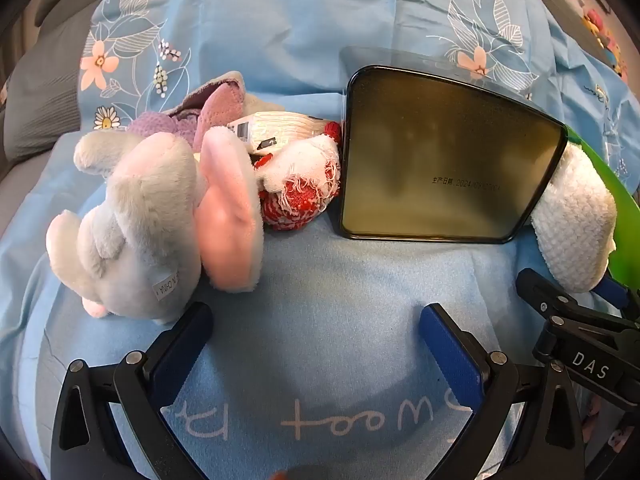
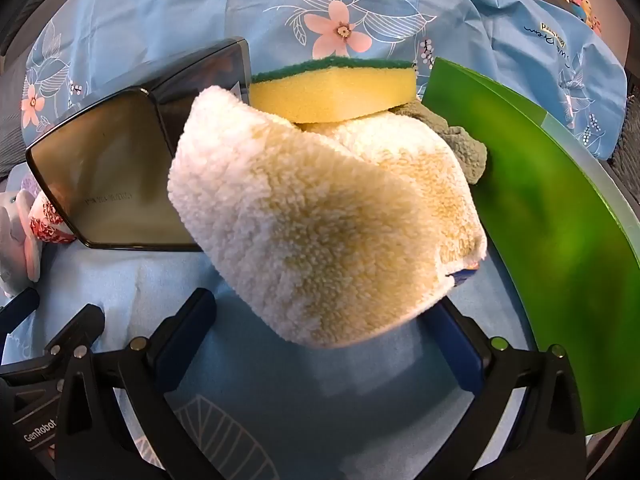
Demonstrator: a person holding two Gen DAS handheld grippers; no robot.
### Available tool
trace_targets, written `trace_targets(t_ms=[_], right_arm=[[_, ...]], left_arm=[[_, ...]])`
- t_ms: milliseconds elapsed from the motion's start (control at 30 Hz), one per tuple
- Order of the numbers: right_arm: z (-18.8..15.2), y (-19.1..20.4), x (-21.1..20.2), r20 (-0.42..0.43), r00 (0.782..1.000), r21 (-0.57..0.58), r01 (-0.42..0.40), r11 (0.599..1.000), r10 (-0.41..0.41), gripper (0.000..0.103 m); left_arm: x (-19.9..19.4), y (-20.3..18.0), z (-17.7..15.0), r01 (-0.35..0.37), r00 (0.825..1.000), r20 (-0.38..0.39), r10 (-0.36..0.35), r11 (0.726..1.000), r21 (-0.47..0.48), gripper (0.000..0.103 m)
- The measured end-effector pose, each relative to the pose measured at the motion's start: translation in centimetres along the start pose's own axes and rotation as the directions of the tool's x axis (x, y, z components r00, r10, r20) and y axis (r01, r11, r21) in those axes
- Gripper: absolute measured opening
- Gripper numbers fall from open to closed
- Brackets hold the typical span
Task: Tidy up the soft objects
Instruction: 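Move the right tool toward the grey plush elephant, then grasp the grey plush elephant with the right gripper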
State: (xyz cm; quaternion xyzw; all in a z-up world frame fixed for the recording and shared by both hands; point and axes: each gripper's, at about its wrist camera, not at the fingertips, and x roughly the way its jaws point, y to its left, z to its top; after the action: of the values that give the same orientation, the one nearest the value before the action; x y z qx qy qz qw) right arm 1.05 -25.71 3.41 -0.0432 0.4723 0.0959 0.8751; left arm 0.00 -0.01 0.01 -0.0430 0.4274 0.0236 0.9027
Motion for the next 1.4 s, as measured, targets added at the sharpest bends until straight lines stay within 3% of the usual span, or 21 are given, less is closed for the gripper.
trace_targets(t_ms=[633, 833, 933, 1067, 1133, 1267, 1400], right_arm=[[0.0, 0.1, 0.2, 0.002, 1.000, 0.003, -0.001, 1.000, 0.001, 0.102], [0.1, -0.2, -0.2, 0.000, 1.000, 0.017, -0.008, 1.000, 0.008, 0.102], [0.1, -0.2, -0.7, 0.004, 1.000, 0.026, -0.027, 0.999, 0.027, 0.099], [-0.2, 0.3, -2.2, 0.013, 0.997, 0.021, -0.073, 0.997, 0.073, 0.079], [-0.2, 0.6, -3.5, 0.014, 0.995, 0.021, -0.103, 0.994, 0.102, 0.074], [0.4, 1.6, -7.0, 0.042, 0.982, 0.032, -0.185, 0.982, 0.183, 0.074], [2.9, 3.8, -11.1, 0.067, 0.948, 0.018, -0.314, 0.949, 0.312, 0.077]], left_arm=[[0.0, -0.1, 0.0, -0.004, 1.000, -0.001, 0.004, 1.000, 0.002, 0.103], [0.0, 0.1, 0.2, 0.005, 0.999, -0.038, -0.005, 1.000, 0.010, 0.103], [-1.0, 1.1, 0.4, 0.030, 0.998, -0.053, -0.033, 0.998, -0.052, 0.103], [-4.1, 3.2, 0.4, 0.086, 0.996, -0.014, -0.090, 0.984, -0.156, 0.103], [-5.9, 4.6, 0.9, 0.093, 0.996, 0.021, -0.091, 0.979, -0.180, 0.103], [-8.0, 7.4, 1.9, 0.076, 0.996, 0.053, -0.065, 0.967, -0.241, 0.103], [-8.4, 11.1, 1.8, 0.126, 0.992, 0.049, -0.117, 0.928, -0.352, 0.103]])
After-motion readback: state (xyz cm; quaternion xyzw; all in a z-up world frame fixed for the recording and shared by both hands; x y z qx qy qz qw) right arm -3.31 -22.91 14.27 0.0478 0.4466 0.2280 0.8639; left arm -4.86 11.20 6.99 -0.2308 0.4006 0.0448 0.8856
